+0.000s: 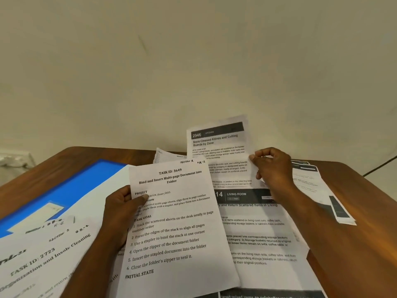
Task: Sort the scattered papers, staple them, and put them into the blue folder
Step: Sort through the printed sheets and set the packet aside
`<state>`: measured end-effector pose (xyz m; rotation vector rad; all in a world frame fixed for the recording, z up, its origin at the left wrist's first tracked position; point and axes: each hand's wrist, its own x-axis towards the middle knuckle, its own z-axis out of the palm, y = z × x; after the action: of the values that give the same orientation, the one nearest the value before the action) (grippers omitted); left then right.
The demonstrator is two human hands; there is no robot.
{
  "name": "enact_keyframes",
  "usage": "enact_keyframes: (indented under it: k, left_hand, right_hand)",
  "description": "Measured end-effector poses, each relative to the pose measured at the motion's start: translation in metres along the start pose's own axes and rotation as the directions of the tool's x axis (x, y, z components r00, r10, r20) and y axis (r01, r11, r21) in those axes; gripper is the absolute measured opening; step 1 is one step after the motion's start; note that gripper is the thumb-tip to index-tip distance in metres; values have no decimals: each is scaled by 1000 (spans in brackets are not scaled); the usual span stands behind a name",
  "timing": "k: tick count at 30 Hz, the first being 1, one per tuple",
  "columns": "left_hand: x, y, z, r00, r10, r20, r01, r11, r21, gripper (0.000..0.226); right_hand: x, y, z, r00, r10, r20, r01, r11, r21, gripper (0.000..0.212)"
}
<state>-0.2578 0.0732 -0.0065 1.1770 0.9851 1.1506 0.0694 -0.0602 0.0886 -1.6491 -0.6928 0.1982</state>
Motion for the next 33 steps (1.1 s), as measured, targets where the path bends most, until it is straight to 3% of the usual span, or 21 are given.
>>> enact_keyframes:
  k: [14,21,27,33]
  left_hand:
    - [-8,9,5,1000,10,-20,-12,996,-91,25]
    - [-8,11,3,1000,20,-9,-21,992,-122,20]
    - [-7,9,2,1000,3,14,0,983,-184,25]
    - [-11,11,3,992,-12,124,44,964,-263,38]
  right_hand:
    - [-9,-82,-32,979,-179,-97,196,957,212,20]
    - [-20,-100,-55,967,-208,-151,244,927,285,12]
    - [-25,-89,-75,979,-141,-149,181,935,304,11]
    - [-41,-51,-75,993,-47,-111,83,933,349,12]
